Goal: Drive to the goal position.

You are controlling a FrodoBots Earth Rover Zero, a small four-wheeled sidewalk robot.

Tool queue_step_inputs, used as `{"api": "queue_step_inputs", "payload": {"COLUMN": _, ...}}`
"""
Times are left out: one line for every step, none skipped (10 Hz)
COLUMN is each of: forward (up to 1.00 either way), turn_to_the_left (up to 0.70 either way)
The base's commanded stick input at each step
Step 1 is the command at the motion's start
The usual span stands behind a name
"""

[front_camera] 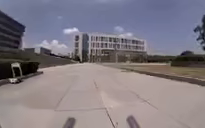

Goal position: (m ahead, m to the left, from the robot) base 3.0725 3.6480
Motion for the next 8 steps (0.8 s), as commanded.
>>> {"api": "queue_step_inputs", "payload": {"forward": 0.70, "turn_to_the_left": 0.00}}
{"api": "queue_step_inputs", "payload": {"forward": 0.70, "turn_to_the_left": 0.00}}
{"api": "queue_step_inputs", "payload": {"forward": 0.70, "turn_to_the_left": 0.00}}
{"api": "queue_step_inputs", "payload": {"forward": 0.70, "turn_to_the_left": 0.00}}
{"api": "queue_step_inputs", "payload": {"forward": 0.70, "turn_to_the_left": -0.07}}
{"api": "queue_step_inputs", "payload": {"forward": 0.70, "turn_to_the_left": -0.27}}
{"api": "queue_step_inputs", "payload": {"forward": 0.70, "turn_to_the_left": -0.27}}
{"api": "queue_step_inputs", "payload": {"forward": 0.70, "turn_to_the_left": -0.27}}
